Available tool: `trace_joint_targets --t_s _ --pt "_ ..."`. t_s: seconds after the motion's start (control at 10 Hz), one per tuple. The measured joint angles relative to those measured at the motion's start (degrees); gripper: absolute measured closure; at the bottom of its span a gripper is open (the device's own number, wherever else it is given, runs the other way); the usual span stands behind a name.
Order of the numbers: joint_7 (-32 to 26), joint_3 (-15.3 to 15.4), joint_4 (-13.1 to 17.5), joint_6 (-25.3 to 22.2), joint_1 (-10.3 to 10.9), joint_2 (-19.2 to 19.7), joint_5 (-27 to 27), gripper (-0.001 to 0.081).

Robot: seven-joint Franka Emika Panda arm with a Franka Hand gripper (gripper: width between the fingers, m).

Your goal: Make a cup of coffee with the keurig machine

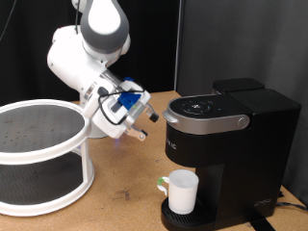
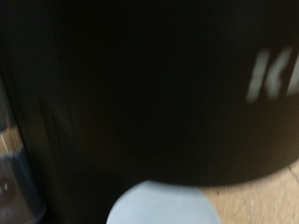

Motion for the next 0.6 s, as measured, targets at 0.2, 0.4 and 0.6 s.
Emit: trace_joint_targets --t_s 0.2,0.4,0.6 --pt "3.7 -0.9 -0.1 -2.7 -0.4 -3.9 -1.8 0.0003" --pt "8.5 -1.5 0.0 -5.5 -0.9 -7.8 -5.0 0.0003" --pt "13.7 -2.2 0.0 -8.1 -1.4 -11.6 -8.5 0.0003"
